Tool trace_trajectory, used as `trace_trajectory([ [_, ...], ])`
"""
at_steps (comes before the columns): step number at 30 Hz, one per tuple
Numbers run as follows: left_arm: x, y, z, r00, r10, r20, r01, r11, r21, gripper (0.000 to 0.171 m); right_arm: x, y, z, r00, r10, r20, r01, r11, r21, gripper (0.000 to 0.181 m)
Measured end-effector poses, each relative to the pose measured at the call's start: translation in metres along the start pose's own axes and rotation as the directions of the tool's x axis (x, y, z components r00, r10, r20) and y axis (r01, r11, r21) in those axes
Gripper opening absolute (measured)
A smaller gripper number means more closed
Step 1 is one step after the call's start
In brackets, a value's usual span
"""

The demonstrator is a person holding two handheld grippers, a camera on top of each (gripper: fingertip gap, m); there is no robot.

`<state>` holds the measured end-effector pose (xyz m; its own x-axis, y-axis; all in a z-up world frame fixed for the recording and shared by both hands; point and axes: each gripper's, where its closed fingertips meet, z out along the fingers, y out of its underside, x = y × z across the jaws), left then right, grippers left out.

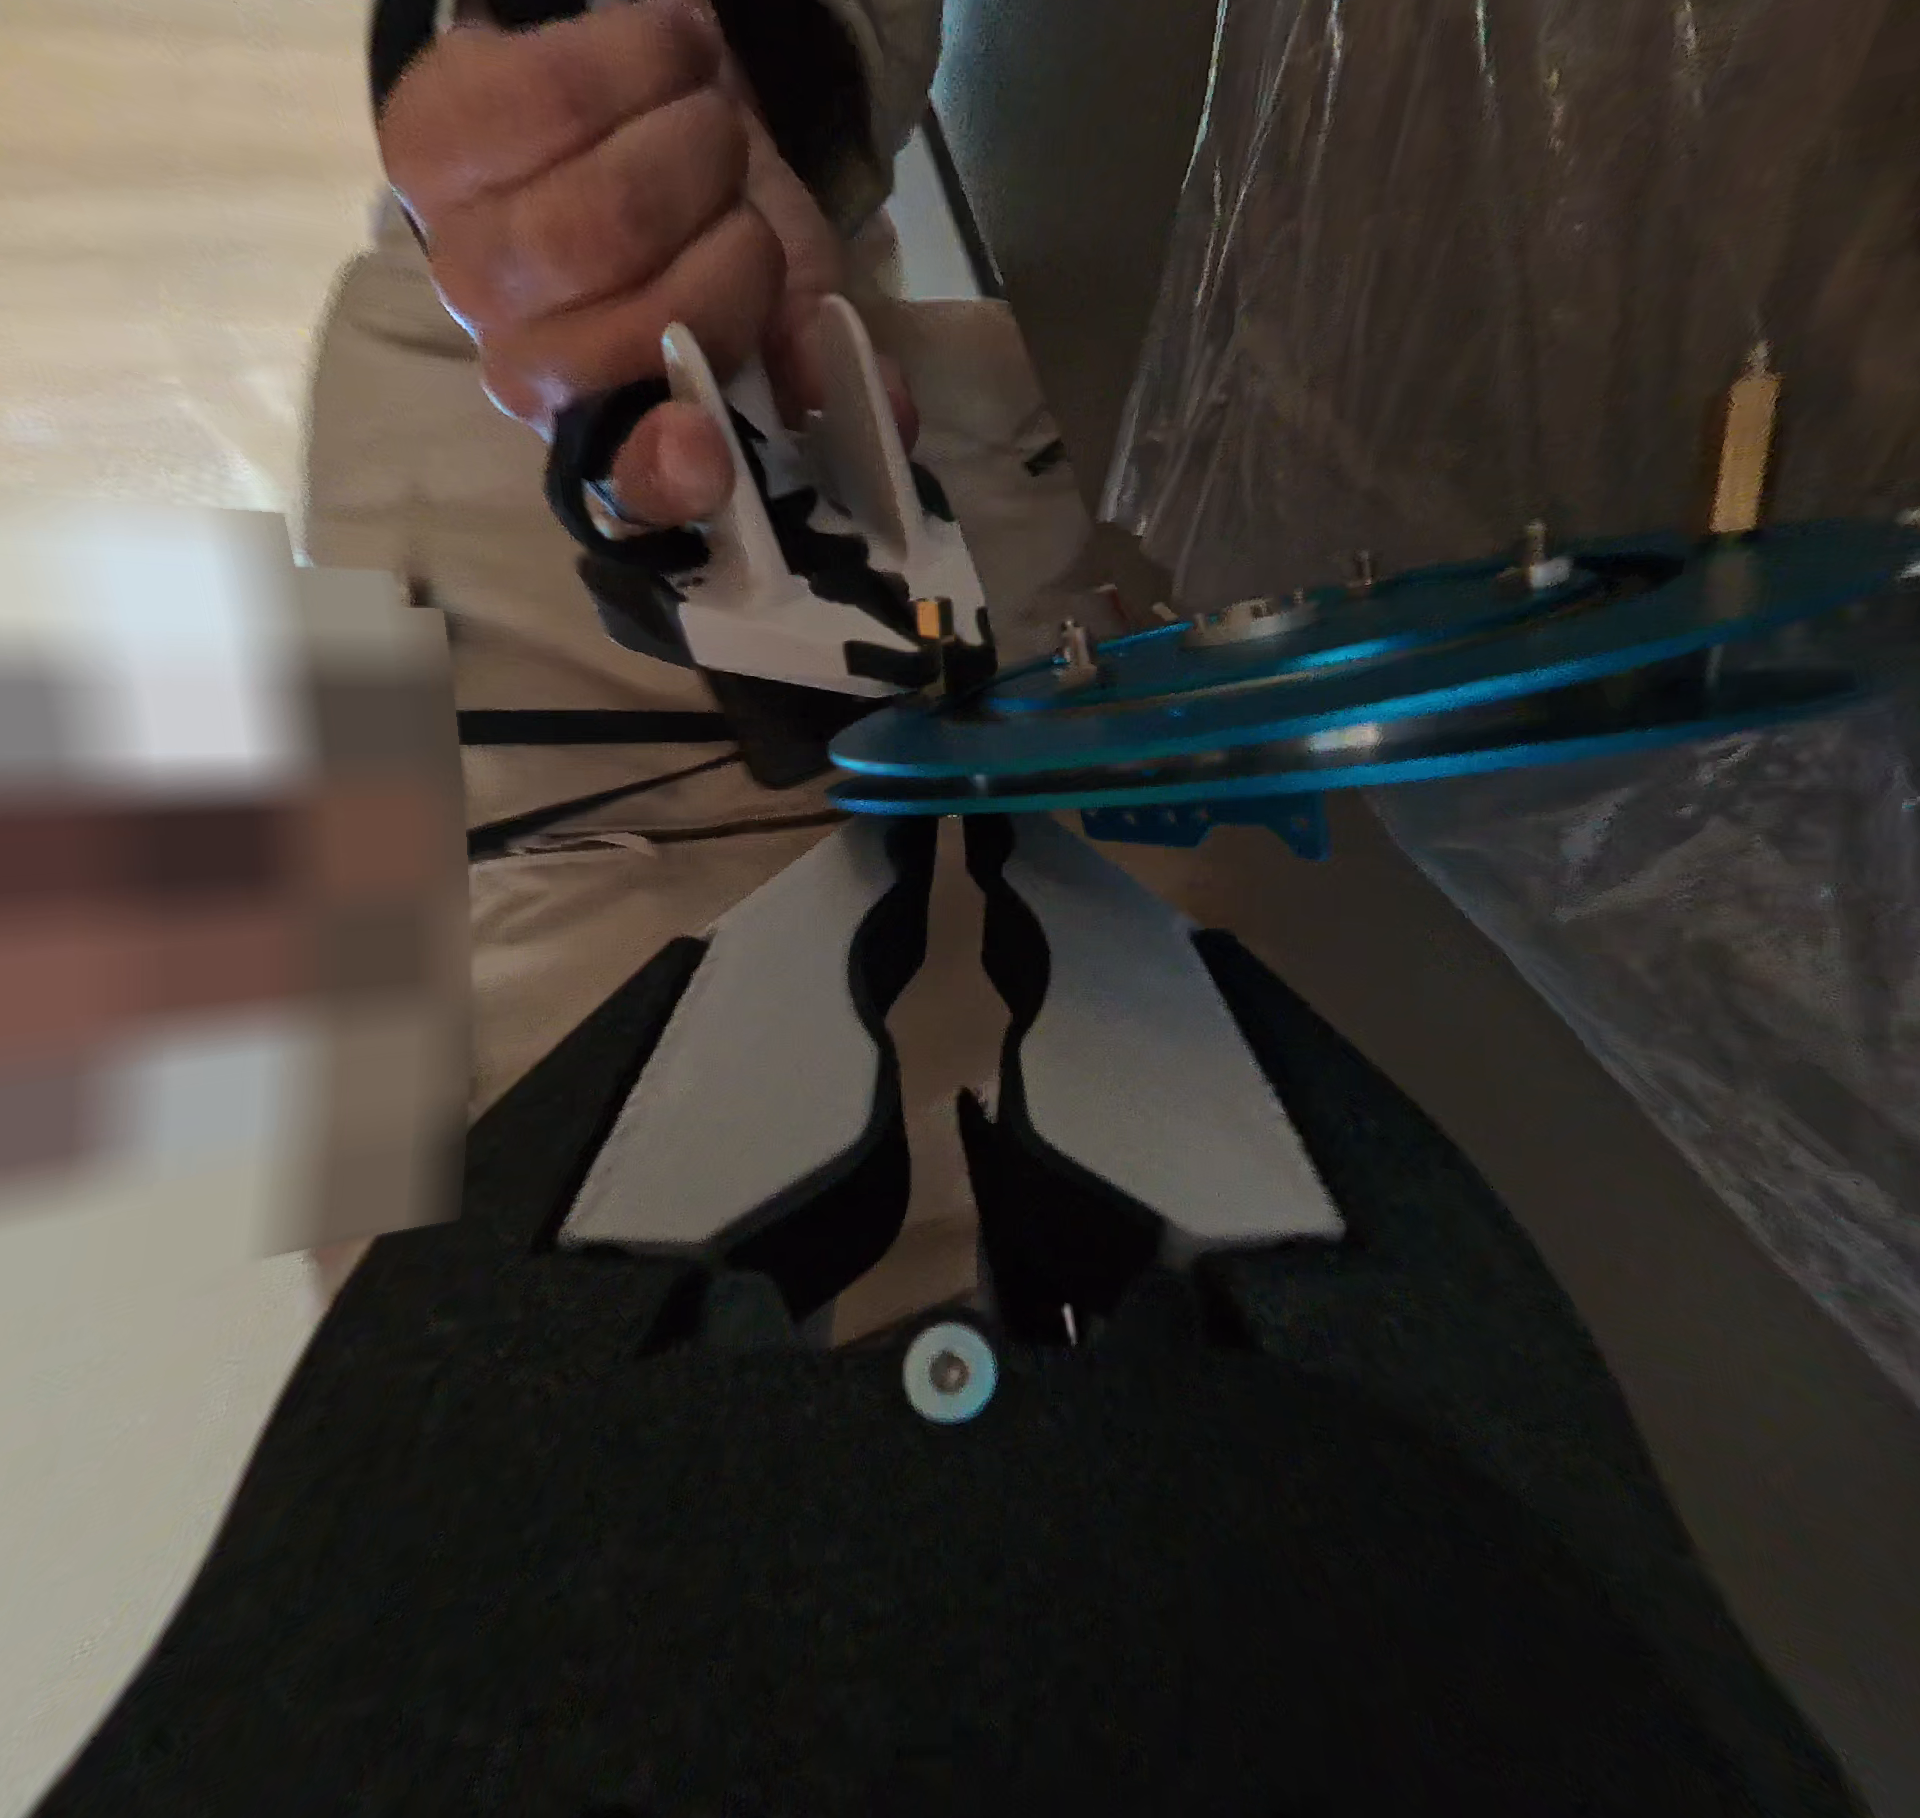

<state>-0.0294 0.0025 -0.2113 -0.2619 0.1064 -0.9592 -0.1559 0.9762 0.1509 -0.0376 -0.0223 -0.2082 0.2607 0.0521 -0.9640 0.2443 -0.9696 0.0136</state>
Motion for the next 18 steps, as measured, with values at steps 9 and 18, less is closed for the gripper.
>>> trace_trajectory([
  [9,-0.004,0.007,-0.010,0.269,-0.674,-0.688,0.766,0.582,-0.271,0.004,0.009,-0.022,-0.019,0.085,-0.556,-0.827,0.690,0.632,-0.354,0.009],
  [18,-0.010,0.007,-0.007,-0.449,-0.559,-0.697,0.705,0.258,-0.661,0.005,-0.004,-0.040,-0.028,-0.788,-0.260,-0.558,0.436,0.406,-0.804,0.013],
])
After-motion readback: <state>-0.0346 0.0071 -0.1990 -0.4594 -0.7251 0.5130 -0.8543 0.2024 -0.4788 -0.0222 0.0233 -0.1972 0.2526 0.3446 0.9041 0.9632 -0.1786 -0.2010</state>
